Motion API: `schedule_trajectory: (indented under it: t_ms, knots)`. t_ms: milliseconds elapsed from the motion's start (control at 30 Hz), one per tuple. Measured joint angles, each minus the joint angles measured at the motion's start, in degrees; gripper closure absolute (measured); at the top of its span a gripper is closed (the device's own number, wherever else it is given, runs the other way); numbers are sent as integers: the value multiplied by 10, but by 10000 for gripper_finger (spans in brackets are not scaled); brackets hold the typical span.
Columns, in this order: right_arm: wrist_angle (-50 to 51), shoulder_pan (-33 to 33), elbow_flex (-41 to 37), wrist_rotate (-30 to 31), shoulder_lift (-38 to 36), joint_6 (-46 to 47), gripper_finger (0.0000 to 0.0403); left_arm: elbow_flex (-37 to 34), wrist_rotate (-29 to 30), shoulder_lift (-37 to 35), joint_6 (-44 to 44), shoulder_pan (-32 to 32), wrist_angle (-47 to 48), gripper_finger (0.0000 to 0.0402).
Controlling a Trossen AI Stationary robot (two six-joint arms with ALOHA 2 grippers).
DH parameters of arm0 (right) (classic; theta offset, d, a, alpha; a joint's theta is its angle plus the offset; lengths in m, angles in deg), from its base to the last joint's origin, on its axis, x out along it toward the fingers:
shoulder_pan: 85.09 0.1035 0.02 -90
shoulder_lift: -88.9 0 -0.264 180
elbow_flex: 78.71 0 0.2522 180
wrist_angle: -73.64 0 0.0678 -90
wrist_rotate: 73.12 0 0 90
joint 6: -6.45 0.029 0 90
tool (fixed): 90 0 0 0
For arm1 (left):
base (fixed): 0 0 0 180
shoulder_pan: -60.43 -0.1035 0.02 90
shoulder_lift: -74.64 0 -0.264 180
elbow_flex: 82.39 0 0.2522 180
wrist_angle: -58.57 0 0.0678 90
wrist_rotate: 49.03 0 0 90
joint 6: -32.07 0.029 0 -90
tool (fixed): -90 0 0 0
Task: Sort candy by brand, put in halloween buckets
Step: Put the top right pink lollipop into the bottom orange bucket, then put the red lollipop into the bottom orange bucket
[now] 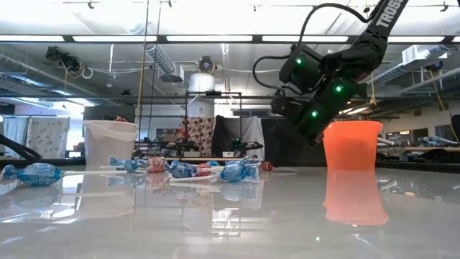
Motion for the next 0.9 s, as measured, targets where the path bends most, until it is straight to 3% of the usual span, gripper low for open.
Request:
schedule_trajectory:
  t_ms: [167,467,633,700,900]
  knots:
    - [23,0,0,22,0,10,247,-1,-107,47,-65,39,23,397]
    - [31,0,0,-1,1,30,247,-19,-145,134,-91,77,25,378]
    - [34,0,0,1,1,34,251,-105,-278,139,-125,78,9,342]
    - [35,0,0,0,1,34,253,-130,-279,136,-125,78,-28,323]
    - [45,0,0,10,1,48,253,-147,-160,127,-123,79,-91,267]
